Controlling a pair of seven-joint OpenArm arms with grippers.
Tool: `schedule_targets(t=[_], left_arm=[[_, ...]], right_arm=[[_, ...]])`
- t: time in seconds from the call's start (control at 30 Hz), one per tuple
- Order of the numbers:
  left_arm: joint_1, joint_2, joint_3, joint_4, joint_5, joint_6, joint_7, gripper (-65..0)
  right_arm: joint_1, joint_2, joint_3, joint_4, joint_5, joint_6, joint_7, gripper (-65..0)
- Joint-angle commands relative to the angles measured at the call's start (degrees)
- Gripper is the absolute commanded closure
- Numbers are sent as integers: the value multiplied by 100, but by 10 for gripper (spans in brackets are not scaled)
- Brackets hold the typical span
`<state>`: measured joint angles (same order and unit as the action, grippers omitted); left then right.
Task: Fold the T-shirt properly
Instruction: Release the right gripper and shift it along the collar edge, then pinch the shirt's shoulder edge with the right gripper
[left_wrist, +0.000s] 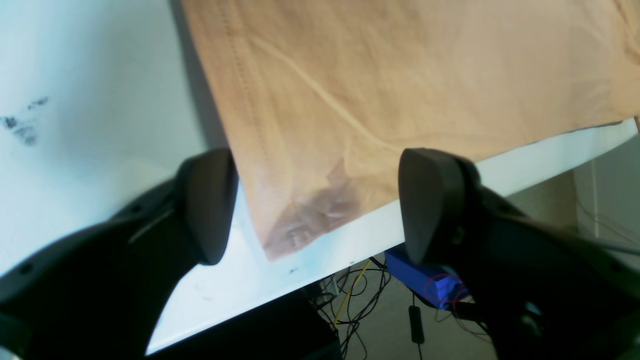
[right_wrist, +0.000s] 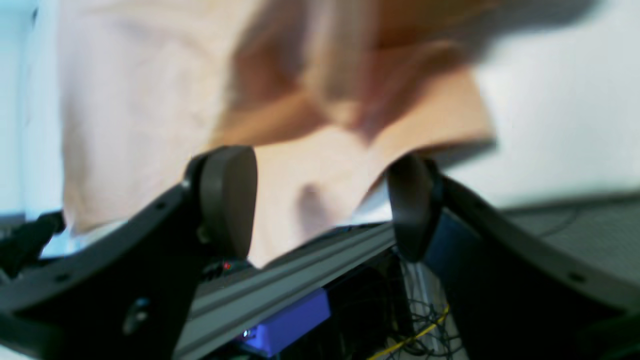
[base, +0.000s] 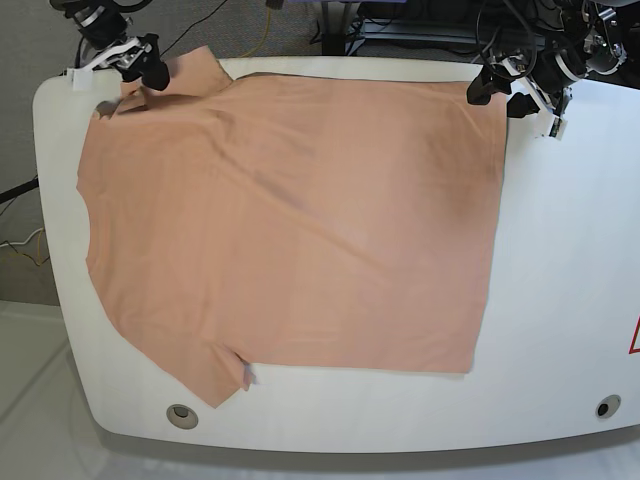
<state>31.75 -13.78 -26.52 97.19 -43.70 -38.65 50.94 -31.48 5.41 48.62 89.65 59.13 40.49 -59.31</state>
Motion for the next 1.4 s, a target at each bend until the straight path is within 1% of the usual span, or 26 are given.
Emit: schedule_targets(t=[0.0, 0.03, 0.1, 0.23, 0.3, 0.37, 0.4, 0.43, 0.5, 0.63, 0.7, 0.77, 0.83, 1.1, 1.17, 1.37], left_arm=[[48, -53, -21, 46, 31, 14, 99, -484], [43, -50, -17, 33, 18, 30, 106, -481], [47, -44, -16, 27, 32, 32, 93, -481], [48, -40, -22, 31, 18, 45, 63, -475], [41, -36, -24, 30, 20, 44, 57, -464], [35, -30, -23, 30, 11, 44, 28, -438], [43, -27, -14, 27, 17, 63, 21, -381], [51, -23, -5, 23, 23, 82, 13, -323], [32, -15, 19, 25, 32, 95, 14, -239], [-5, -17, 13, -1, 70, 149, 78, -45], [-10, -26, 6, -7, 79, 181, 97, -1], [-25, -6, -34, 26, 131, 220, 123, -63], [-18, -8, -40, 31, 135, 225, 118, -75], [31, -11, -42, 56, 125, 282, 70, -59], [-12, -15, -51, -9, 113, 267, 86, -67], [-80, -10, -58, -13, 91, 230, 127, -55]], right_arm=[[-63, 49, -302, 97, -161, -49, -135, -356], [-28, 49, -481, 109, -160, -49, -110, -325], [-28, 47, -512, 118, -158, -49, -115, -281], [30, 43, -452, 155, -140, -49, -115, -163], [64, 33, -413, 165, -141, -49, -118, -94], [98, 35, -337, 179, -149, -49, -97, -30], [103, 30, -238, 210, -178, -49, -72, 0], [108, 26, -140, 240, -207, -49, -48, 0], [116, 21, -90, 273, -238, -49, -40, 0], [128, -2, -38, 366, -375, -49, -36, 0], [125, -25, -20, 426, -464, -49, -40, 0], [57, -48, -22, 671, -568, -49, -68, 0], [37, -55, -1, 744, -608, -49, -70, 0], [-118, -45, -22, 925, -650, -49, -78, 0], [-108, -4, -18, 910, -568, -49, -69, 0], [-97, -2, -16, 871, -419, -49, -139, 0]])
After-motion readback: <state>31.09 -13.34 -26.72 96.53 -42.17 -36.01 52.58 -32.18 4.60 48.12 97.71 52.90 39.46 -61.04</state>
